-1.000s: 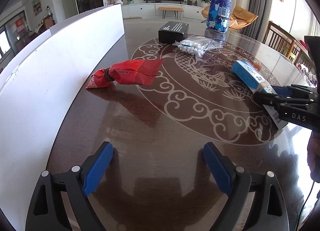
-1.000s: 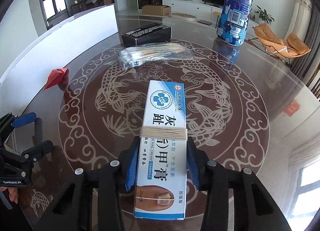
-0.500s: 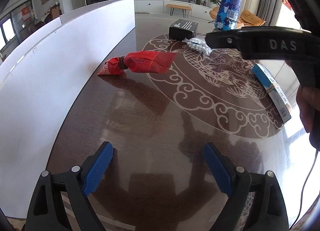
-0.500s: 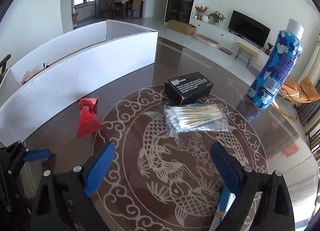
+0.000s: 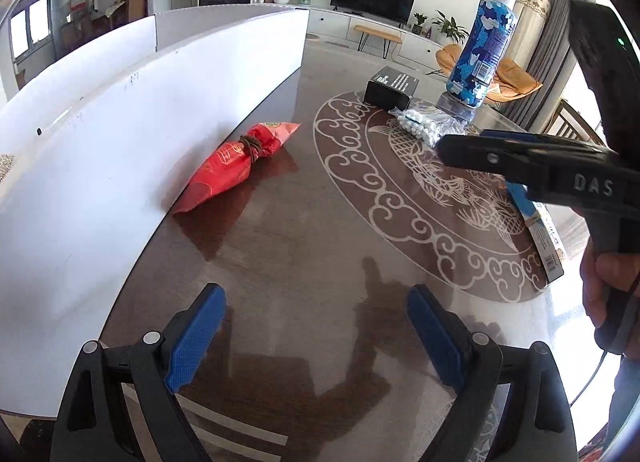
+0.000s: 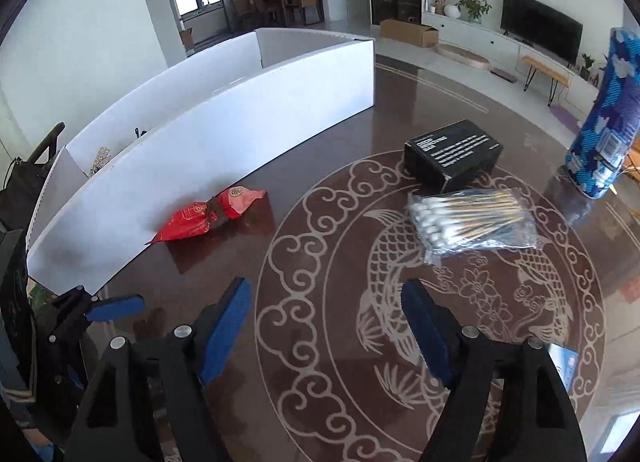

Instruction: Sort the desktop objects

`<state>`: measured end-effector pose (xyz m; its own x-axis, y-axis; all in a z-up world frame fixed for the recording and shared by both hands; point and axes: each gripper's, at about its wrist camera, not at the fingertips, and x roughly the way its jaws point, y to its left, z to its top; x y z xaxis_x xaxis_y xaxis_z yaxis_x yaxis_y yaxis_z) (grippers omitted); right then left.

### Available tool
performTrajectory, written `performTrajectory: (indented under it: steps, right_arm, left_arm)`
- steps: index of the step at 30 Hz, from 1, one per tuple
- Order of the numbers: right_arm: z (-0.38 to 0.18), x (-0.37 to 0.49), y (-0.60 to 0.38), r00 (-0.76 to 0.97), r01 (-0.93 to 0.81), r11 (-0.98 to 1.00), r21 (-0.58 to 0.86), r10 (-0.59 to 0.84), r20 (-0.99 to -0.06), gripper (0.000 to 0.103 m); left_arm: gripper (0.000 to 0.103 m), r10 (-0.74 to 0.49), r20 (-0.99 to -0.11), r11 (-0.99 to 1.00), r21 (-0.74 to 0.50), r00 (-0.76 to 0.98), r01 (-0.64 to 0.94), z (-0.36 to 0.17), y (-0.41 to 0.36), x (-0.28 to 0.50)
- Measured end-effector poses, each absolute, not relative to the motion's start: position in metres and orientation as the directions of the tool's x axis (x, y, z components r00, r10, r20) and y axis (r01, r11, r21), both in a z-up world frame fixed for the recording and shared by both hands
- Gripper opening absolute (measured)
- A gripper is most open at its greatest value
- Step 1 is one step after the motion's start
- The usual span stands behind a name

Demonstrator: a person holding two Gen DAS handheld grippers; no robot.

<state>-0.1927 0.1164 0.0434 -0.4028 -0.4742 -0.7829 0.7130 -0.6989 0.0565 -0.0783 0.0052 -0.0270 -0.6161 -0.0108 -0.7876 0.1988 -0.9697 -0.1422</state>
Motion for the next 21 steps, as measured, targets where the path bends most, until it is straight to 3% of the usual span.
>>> performTrajectory:
  steps: [1, 2, 6, 10, 16, 18, 21]
  right_arm:
    - [0.051, -0.183, 0.138, -0.466, 0.684, -0.730, 0.019, -0.456, -0.758, 0.099]
    - [0.058, -0.176, 0.161, -0.526, 0.646, -0.764, -0.013, -0.433, -0.732, 0.103]
    - [0.064, -0.158, 0.244, -0.674, 0.479, -0.876, -0.051, -0.331, -0.660, 0.103]
    - [0.052, -0.147, 0.307, -0.702, 0.357, -0.932, 0.058, -0.309, -0.641, 0.103]
    - [0.049, -0.115, 0.346, -0.736, 0.285, -0.946, 0.157, -0.320, -0.596, 0.103]
    - [0.047, -0.109, 0.345, -0.736, 0.290, -0.941, 0.174, -0.335, -0.588, 0.103]
    - [0.043, -0.101, 0.341, -0.732, 0.304, -0.935, 0.183, -0.352, -0.583, 0.103]
  left_arm:
    - [0.093, -0.035, -0.772, -0.972, -0.122, -0.634, 0.202, -0.022, 0.007, -0.076]
    - [0.093, -0.063, -0.758, -0.975, -0.093, -0.649, 0.204, -0.017, 0.008, -0.076]
    - [0.093, -0.160, -0.739, -0.987, 0.104, -0.654, 0.124, -0.008, 0.021, -0.112]
    - [0.093, -0.222, -0.754, -0.957, 0.290, -0.619, -0.011, -0.010, 0.033, -0.162]
    - [0.093, -0.108, -0.853, -0.985, 0.161, -0.511, -0.060, -0.029, 0.013, -0.213]
    - [0.093, -0.116, -0.850, -0.987, 0.155, -0.514, -0.034, -0.034, 0.006, -0.220]
    - [0.103, -0.104, -0.850, -0.990, 0.140, -0.516, -0.032, -0.038, 0.006, -0.227]
